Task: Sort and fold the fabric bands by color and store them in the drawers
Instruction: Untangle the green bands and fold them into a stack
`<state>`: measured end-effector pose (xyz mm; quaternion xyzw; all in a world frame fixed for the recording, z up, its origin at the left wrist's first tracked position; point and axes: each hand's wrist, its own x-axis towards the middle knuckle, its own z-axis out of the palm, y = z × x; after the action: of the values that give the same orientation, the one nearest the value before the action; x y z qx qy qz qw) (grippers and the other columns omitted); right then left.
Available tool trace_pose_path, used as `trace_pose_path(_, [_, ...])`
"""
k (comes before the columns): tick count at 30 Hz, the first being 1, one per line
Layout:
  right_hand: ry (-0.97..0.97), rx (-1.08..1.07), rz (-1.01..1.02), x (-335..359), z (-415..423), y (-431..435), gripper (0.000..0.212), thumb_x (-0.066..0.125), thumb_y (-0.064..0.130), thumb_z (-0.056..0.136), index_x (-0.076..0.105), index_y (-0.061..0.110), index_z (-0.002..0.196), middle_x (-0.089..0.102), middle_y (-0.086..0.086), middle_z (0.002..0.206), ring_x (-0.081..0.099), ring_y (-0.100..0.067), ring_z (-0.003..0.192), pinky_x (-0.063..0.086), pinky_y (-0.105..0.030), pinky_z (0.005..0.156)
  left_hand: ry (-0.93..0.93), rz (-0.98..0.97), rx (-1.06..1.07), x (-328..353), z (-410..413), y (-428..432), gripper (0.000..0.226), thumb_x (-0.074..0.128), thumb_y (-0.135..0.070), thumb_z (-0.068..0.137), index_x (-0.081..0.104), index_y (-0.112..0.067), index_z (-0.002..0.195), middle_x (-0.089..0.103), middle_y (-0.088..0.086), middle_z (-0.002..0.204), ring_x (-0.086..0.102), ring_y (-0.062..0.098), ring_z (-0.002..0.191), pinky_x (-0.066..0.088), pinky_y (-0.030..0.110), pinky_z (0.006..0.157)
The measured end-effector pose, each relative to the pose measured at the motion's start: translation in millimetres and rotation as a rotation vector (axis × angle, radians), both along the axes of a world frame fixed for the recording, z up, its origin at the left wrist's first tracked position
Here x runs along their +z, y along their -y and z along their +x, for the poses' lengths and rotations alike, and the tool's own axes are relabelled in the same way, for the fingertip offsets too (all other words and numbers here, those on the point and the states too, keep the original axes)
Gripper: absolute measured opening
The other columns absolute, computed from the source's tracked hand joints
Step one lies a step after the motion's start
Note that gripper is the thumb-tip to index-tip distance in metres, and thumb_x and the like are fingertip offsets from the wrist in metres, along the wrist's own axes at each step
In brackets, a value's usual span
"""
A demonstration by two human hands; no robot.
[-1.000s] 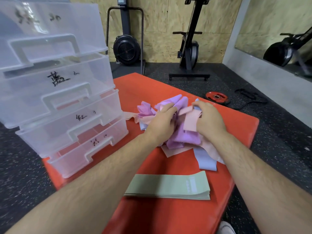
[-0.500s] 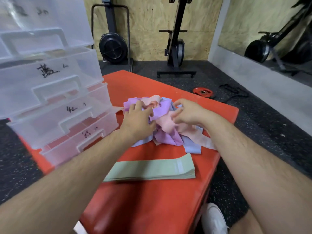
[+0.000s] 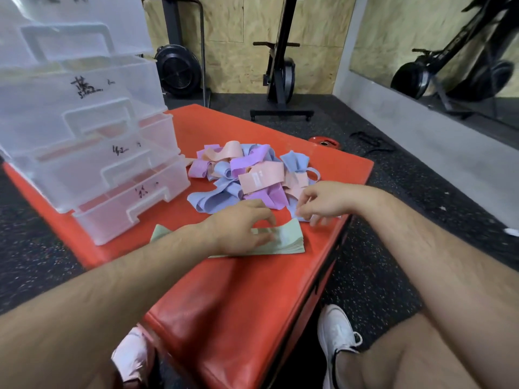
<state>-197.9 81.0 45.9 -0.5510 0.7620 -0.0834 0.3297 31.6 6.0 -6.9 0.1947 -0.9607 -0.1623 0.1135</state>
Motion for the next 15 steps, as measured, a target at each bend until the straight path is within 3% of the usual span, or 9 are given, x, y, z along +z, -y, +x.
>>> trace_pose_path(3, [0.070,-0.041,0.092,-17.0,6.8,-15.1,0.036,0.070,0.039,0.091,0.062,0.009,0.110,0.070,-0.014,0.106,0.076,-0.024,0.084,0.058,-0.031,0.062,0.099,0.016,0.021,-8.3,0.9,-7.4,0.039,0.055,-0.054,0.082,0.066,-0.030,0.111,0.057,-0.007,0.104,0.055,0.015,0.098,0.048,0.039,0.090])
trace_pose_path(6, [0.157,-0.117,0.112,-29.3,13.5,-19.4,0.041,0.069,0.037,0.092,0.061,0.004,0.116,0.068,-0.019,0.109,0.076,-0.025,0.084,0.058,-0.031,0.062,0.127,-0.002,0.006,-16.5,4.3,-10.0,0.043,0.055,-0.058,0.078,0.067,-0.032,0.110,0.058,-0.007,0.107,0.054,0.018,0.097,0.049,0.043,0.087])
trace_pose_path(8, [0.231,-0.184,0.112,-32.9,18.2,-19.0,0.040,0.070,0.029,0.090,0.060,0.002,0.117,0.066,-0.017,0.109,0.076,-0.024,0.082,0.058,-0.030,0.061,0.113,0.000,0.006,-16.6,5.5,-11.7,0.033,0.065,-0.044,0.081,0.068,-0.029,0.111,0.059,-0.004,0.109,0.050,0.016,0.094,0.047,0.041,0.089])
trace_pose_path(10, [0.287,-0.256,0.112,-36.1,24.4,-18.4,0.029,0.074,0.018,0.086,0.061,0.004,0.108,0.063,-0.009,0.095,0.071,-0.018,0.074,0.057,-0.030,0.061,0.095,0.010,0.013,-14.6,5.9,-12.5,0.031,0.072,-0.032,0.083,0.068,-0.025,0.113,0.060,-0.001,0.109,0.046,0.013,0.094,0.043,0.035,0.090])
trace_pose_path(13, [0.335,-0.352,0.125,-39.6,31.7,-18.4,0.016,0.071,0.010,0.086,0.057,0.014,0.093,0.051,-0.002,0.079,0.053,-0.013,0.069,0.054,-0.028,0.069,0.079,-0.005,0.025,-13.8,5.4,-11.6,0.030,0.073,-0.026,0.084,0.065,-0.020,0.112,0.061,-0.001,0.108,0.050,0.015,0.096,0.037,0.025,0.082])
trace_pose_path(15, [0.348,-0.371,0.151,-38.5,33.8,-17.7,0.017,0.071,0.013,0.085,0.055,0.018,0.086,0.048,0.002,0.074,0.047,-0.011,0.065,0.048,-0.025,0.066,0.089,-0.020,0.024,-14.8,6.5,-11.4,0.028,0.072,-0.027,0.084,0.063,-0.020,0.109,0.062,-0.002,0.109,0.052,0.016,0.099,0.039,0.027,0.084])
